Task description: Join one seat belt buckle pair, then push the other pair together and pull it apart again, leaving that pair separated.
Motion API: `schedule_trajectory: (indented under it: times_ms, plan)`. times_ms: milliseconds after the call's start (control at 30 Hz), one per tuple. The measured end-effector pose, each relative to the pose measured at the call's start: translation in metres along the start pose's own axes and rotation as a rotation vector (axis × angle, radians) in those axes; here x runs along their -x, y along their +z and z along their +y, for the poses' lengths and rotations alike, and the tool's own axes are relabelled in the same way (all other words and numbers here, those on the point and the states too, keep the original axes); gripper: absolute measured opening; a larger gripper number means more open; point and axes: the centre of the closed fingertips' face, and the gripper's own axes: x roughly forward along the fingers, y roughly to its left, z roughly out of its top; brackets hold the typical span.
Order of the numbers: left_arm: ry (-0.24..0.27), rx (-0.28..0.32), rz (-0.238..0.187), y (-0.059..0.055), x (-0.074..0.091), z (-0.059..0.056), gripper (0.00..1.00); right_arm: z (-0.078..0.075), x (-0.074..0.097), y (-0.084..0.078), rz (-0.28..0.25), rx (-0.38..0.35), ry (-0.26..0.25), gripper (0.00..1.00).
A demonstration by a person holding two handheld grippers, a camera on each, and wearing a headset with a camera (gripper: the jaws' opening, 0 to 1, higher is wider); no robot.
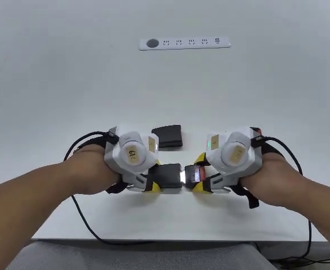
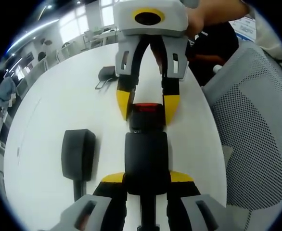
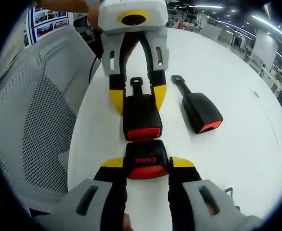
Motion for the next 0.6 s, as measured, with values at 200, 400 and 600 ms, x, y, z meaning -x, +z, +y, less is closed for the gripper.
schedule_trajectory:
  times_ms: [200,400,600]
  plan:
    - [0.003,0.003,0.009,0.0004,0.0006,-0.0008,0.31,-0.0001,0.0004,-0.0025,0.012,0.003,-0.004,0.31]
    - [0.001,0.004,0.015,0.0001,0.0019,-0.0015,0.31,-0.0003,0.0013,-0.0050,0.026,0.018,-0.006,0.31]
    - [0.000,0.025,0.018,-0.0016,0.0010,0.0007,0.31,-0.0038,0.0008,-0.0093,0.074,0.033,-0.006,0.31]
